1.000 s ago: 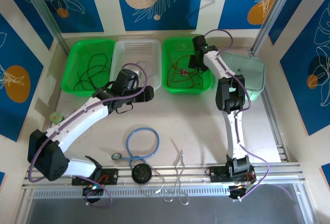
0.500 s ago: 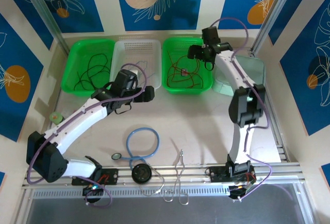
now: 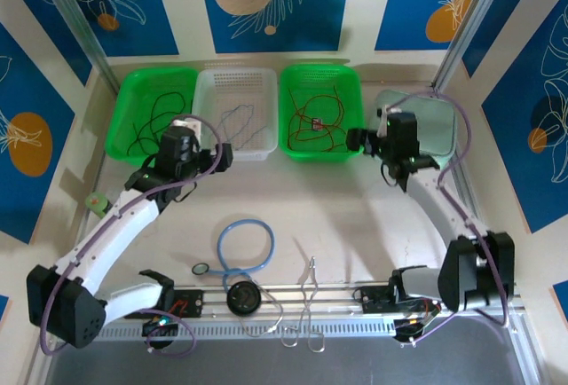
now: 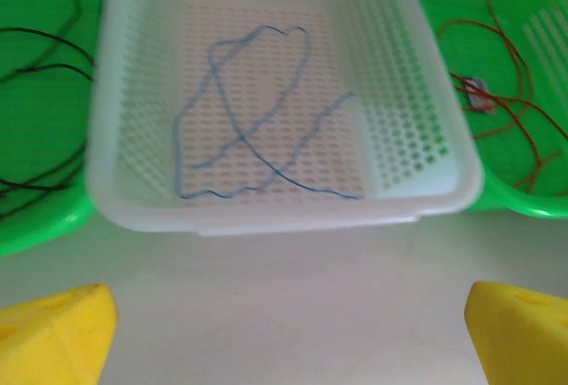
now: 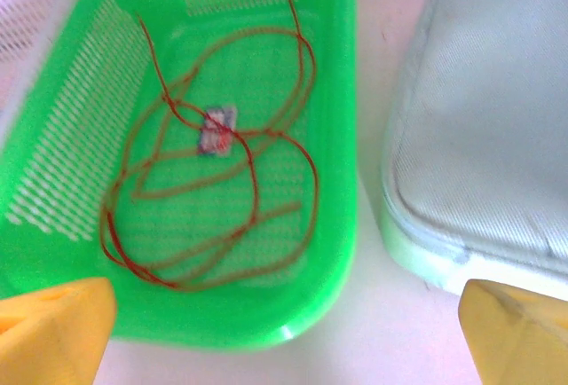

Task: Untangle the cables

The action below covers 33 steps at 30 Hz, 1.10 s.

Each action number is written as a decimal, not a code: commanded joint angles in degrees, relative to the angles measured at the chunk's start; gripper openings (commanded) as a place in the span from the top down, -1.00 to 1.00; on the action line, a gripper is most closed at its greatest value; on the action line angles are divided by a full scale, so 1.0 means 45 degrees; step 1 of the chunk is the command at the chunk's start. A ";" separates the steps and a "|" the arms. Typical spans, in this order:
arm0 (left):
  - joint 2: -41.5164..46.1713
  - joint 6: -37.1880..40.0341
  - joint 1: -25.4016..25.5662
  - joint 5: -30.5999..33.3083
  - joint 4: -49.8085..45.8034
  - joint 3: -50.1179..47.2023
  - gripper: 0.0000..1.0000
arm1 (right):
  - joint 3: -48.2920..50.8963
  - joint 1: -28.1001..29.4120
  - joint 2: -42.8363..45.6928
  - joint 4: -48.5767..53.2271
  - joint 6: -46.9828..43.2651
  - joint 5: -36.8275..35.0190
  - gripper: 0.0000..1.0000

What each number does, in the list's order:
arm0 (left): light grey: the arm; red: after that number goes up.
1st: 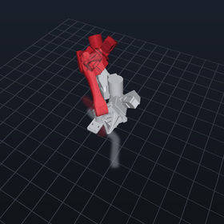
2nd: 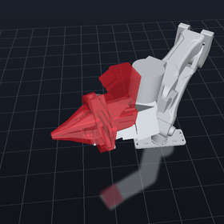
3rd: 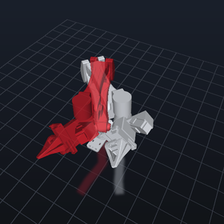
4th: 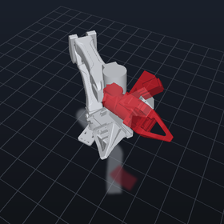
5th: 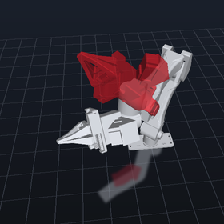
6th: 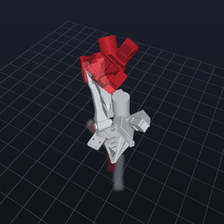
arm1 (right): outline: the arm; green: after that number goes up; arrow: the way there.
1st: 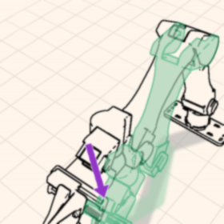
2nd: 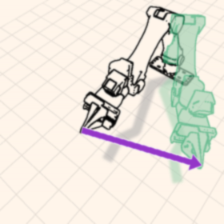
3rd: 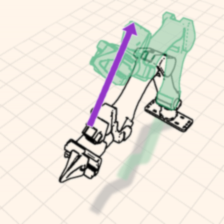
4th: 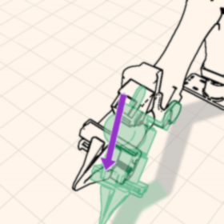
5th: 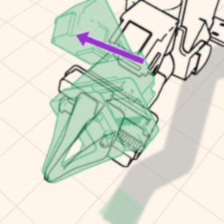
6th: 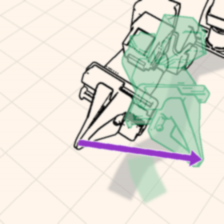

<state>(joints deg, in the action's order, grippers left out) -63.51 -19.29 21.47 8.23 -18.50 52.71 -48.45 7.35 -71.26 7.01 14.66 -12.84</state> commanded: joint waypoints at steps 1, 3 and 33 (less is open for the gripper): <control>0.0831 0.1534 -0.0873 -0.0655 0.2093 -0.1122 -0.99 | 0.1877 -0.0449 0.1073 -0.2932 -0.0500 -0.0457 -0.98; 0.1266 0.2016 -0.1125 -0.0237 0.3445 -0.2189 -0.99 | 0.2727 -0.0606 0.1386 -0.3428 -0.0701 -0.0772 -0.98; -0.1913 0.5350 -0.2864 0.0908 1.5373 -0.8163 -1.00 | 0.5572 -0.1418 -0.3520 -1.2080 -0.1929 0.0881 -0.98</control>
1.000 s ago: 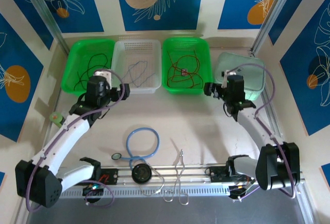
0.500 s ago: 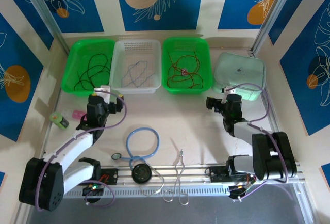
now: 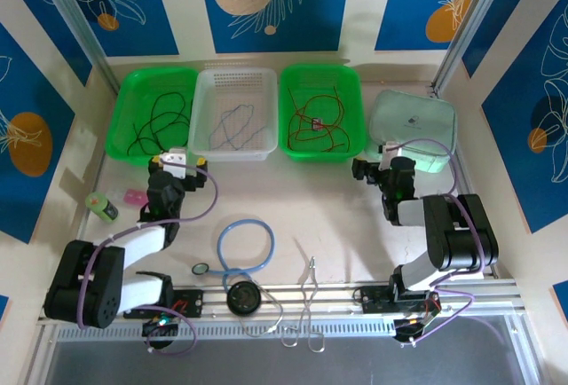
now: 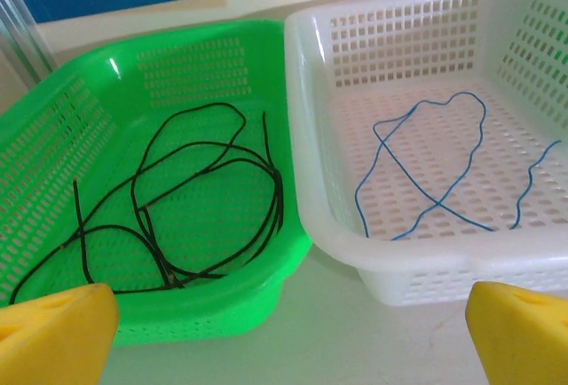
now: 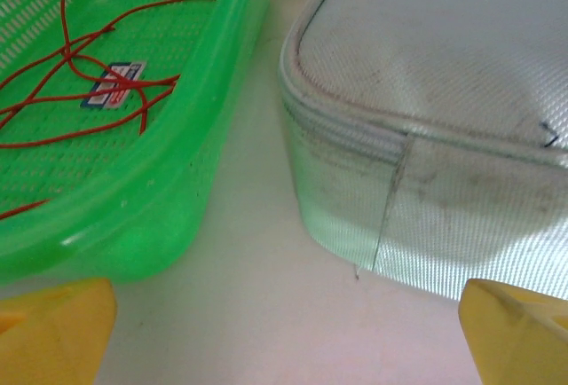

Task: Untangle the cables

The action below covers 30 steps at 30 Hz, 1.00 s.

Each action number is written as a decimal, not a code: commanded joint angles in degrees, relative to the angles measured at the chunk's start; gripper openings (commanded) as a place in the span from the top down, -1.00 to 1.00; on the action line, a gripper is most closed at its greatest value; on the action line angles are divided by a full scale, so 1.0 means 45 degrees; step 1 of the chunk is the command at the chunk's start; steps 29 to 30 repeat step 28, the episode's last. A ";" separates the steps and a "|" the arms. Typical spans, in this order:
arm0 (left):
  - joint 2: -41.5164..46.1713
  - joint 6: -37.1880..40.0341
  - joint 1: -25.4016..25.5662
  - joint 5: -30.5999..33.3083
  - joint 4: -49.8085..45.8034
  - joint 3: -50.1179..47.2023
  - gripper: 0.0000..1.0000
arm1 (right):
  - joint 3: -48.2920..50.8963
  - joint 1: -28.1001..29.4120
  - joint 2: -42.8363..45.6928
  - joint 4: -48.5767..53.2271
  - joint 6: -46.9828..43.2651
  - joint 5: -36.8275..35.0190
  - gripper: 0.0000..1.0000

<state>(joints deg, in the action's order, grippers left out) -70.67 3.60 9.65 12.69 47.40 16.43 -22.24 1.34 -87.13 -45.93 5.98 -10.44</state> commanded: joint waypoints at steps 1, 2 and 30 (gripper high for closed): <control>-0.0543 0.0154 -0.0269 -0.0016 0.0820 -0.0179 -1.00 | -0.0251 -0.0089 -0.0011 -0.0357 0.0000 0.0347 -0.98; -0.0740 0.0069 -0.0279 -0.0009 0.0969 -0.0243 -1.00 | -0.0250 -0.0101 -0.0012 -0.0318 0.0000 0.0366 -0.98; -0.4309 -0.0155 -0.0445 0.0792 0.2449 0.0726 -1.00 | -0.0268 -0.0204 0.0015 -0.0283 0.0058 0.0620 -0.98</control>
